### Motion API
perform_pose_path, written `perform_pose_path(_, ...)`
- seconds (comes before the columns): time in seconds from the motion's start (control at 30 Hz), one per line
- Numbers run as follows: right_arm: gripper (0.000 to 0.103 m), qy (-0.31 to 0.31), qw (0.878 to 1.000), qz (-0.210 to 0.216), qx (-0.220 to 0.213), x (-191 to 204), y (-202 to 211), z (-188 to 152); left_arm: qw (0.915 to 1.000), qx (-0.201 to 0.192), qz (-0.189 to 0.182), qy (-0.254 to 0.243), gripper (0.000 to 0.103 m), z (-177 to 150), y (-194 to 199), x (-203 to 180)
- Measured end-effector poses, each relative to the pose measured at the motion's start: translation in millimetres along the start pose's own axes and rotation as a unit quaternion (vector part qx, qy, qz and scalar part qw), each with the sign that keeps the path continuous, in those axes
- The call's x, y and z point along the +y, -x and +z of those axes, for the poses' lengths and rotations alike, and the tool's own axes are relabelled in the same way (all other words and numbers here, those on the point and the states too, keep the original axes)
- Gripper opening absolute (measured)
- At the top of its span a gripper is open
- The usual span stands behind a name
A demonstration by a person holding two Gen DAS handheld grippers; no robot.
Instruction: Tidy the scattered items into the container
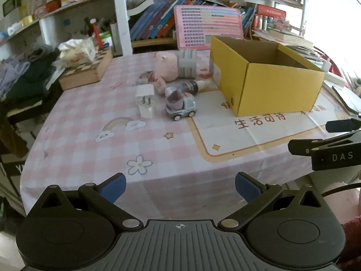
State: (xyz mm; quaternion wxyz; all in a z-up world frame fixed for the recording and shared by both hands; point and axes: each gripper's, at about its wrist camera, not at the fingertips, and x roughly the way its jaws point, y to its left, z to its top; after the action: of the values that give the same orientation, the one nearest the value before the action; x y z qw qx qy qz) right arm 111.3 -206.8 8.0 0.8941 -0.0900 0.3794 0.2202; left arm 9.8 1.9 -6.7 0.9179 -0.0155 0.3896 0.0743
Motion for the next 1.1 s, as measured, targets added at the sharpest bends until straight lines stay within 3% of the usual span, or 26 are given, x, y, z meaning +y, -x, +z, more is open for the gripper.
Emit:
perform_pose_path(0.4, 0.103, 0.015, 0.999, 0.017, 0.026, 5.9, -1.0, -3.9, 0.9999, 0.007, 0.006, 0.015, 0.103, -3.8, 2.7, 1.4)
perform_pose_path(0.63, 0.103, 0.054, 0.998, 0.036, 0.003, 4.2, 1.8, 5.9, 0.999, -0.033, 0.024, 0.015, 0.103, 6.5, 11.9, -7.2)
perform_pose_path(0.77, 0.103, 0.072, 0.996, 0.054, -0.001, -2.2, -1.0, 15.0, 0.9984, -0.036, 0.041, 0.015, 0.103, 15.5, 15.2, -13.7)
perform_pose_path(0.9, 0.103, 0.086, 0.994, 0.069, -0.008, -13.3, 0.1, 21.5, 0.9968, -0.068, 0.037, 0.021, 0.103, 16.0, 25.5, -23.5)
perform_pose_path(1.1, 0.103, 0.083, 0.993, 0.086, 0.007, -31.6, -5.0, 18.7, 0.997, -0.058, 0.043, 0.026, 0.103, 21.2, 23.0, -41.1)
